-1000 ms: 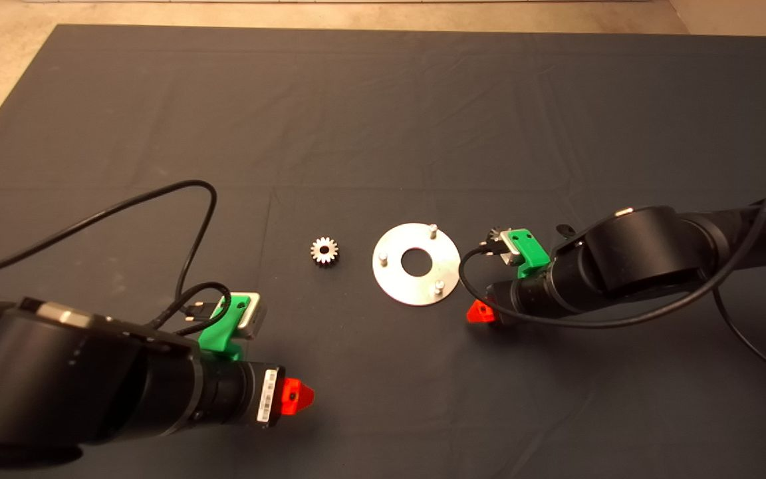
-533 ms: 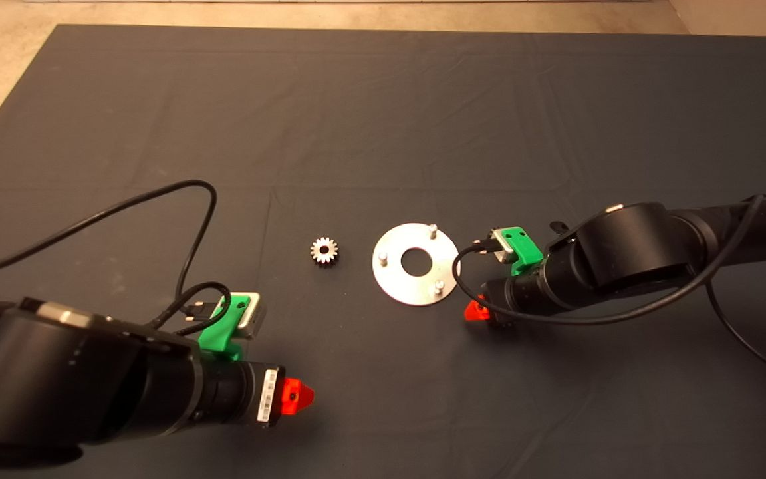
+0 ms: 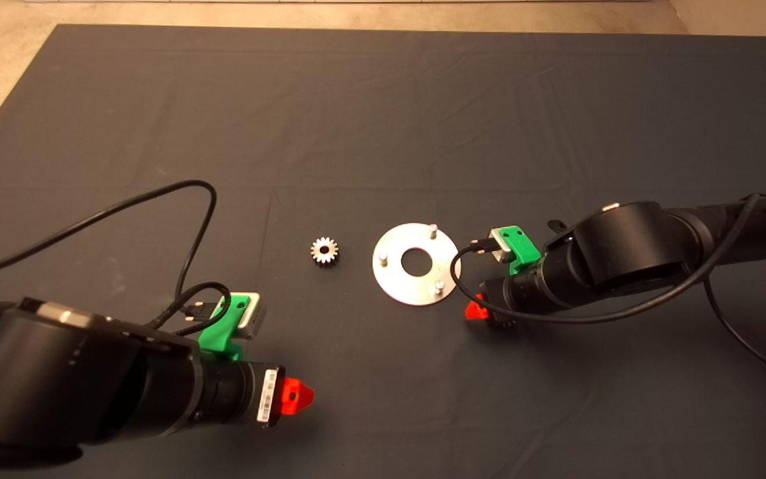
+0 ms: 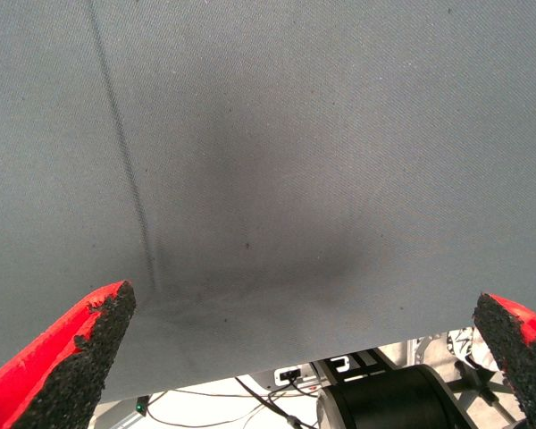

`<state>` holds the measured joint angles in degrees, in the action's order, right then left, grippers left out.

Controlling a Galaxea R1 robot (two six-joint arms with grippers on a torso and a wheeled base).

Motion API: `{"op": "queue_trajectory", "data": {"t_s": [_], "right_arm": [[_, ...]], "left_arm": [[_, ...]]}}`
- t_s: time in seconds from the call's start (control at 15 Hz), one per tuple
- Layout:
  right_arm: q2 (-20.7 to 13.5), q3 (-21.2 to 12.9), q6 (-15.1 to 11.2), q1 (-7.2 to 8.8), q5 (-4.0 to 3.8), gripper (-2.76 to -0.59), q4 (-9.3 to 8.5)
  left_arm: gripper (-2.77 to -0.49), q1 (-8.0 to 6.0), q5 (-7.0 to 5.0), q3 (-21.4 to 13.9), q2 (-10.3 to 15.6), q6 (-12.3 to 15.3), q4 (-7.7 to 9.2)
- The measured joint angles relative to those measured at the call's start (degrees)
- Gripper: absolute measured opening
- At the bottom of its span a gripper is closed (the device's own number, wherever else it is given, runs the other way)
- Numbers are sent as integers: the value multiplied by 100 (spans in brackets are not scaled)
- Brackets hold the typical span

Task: Install three planetary gears onto the carrier pins

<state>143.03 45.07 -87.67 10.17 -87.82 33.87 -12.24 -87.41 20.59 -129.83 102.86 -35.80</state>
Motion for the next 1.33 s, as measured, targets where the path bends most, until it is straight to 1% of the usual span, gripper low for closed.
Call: {"op": "queue_trajectory", "data": {"t_s": [0.4,0.47,0.53,0.73,1.0,1.13,1.27,1.33], "right_arm": [[-1,0,20,0,0,-98,0],[-1,0,20,-2,0,-107,0],[-1,0,20,-2,0,-111,0],[-1,0,20,-6,0,-111,0],[-1,0,27,-61,0,-111,0],[-4,0,44,-118,1,-111,1],[-11,0,63,-196,1,-126,0],[-15,0,63,-212,1,-126,0]], "left_arm": [[-50,0,1,0,0,0,0],[-50,0,0,0,0,0,0],[-50,0,0,0,0,0,0],[-50,0,0,0,0,0,0],[-50,0,0,0,0,0,0],[-50,0,0,0,0,0,0],[-50,0,0,0,1,0,0],[-50,0,0,0,1,0,0]]}}
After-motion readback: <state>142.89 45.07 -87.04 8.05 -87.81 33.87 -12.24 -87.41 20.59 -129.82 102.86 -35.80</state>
